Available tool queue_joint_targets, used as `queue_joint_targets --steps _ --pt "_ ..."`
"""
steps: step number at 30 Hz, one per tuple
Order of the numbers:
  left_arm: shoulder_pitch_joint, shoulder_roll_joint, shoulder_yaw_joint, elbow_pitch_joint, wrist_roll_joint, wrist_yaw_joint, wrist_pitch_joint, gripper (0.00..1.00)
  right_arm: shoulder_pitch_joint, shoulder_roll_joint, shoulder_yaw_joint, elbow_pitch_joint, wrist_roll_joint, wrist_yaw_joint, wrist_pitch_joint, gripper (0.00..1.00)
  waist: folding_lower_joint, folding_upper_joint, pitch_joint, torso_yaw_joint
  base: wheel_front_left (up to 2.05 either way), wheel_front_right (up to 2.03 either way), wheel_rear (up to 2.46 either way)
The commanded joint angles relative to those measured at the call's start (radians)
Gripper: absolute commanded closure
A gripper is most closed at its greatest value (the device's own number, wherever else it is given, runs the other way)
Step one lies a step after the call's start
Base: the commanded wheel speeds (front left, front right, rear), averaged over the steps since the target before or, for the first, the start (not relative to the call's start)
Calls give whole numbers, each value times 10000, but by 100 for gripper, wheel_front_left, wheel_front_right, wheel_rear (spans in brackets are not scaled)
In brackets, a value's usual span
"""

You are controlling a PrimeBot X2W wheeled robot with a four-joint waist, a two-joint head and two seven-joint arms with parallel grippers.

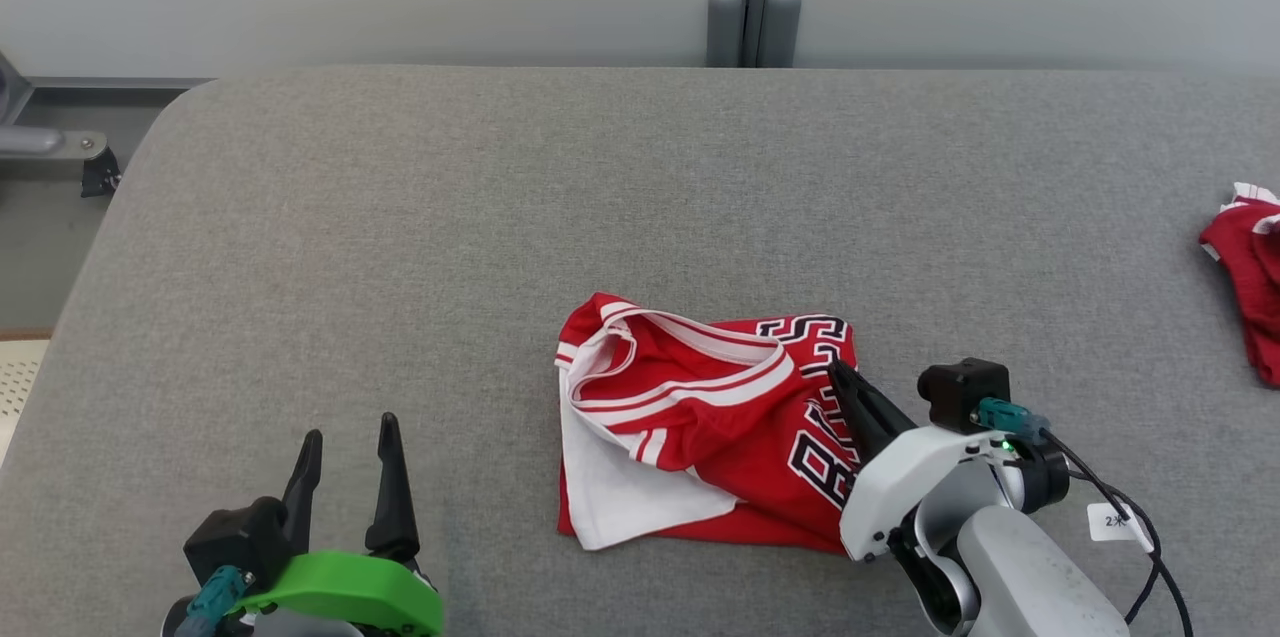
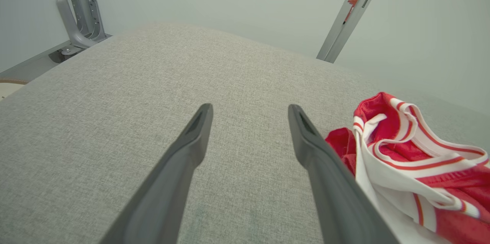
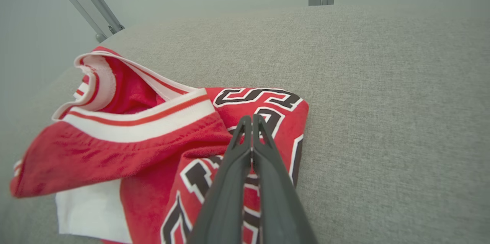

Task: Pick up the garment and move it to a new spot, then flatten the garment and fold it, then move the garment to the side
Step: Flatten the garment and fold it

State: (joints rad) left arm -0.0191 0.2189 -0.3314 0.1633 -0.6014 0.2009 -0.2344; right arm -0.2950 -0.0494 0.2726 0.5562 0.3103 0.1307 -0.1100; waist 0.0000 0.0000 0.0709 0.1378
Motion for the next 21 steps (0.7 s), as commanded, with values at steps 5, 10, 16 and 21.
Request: queue_joint_targets --steps 5,10,16,21 --pt "41 153 92 -105 9 94 12 0 -479 -13 656 787 449 -4 162 100 0 0 0 333 0 0 0" --pt "58 203 143 -161 -28 125 1 0 -822 -21 2199 965 1258 -4 23 100 0 0 25 500 0 0 0" --pt "-20 191 111 -175 -59 145 0 0 -1161 -25 4067 978 2009 -4 124 100 0 0 78 600 0 0 0" --pt "-62 169 114 -175 -83 180 -22 0 -1360 -28 5499 1064 2389 -4 507 100 0 0 139 598 0 0 0"
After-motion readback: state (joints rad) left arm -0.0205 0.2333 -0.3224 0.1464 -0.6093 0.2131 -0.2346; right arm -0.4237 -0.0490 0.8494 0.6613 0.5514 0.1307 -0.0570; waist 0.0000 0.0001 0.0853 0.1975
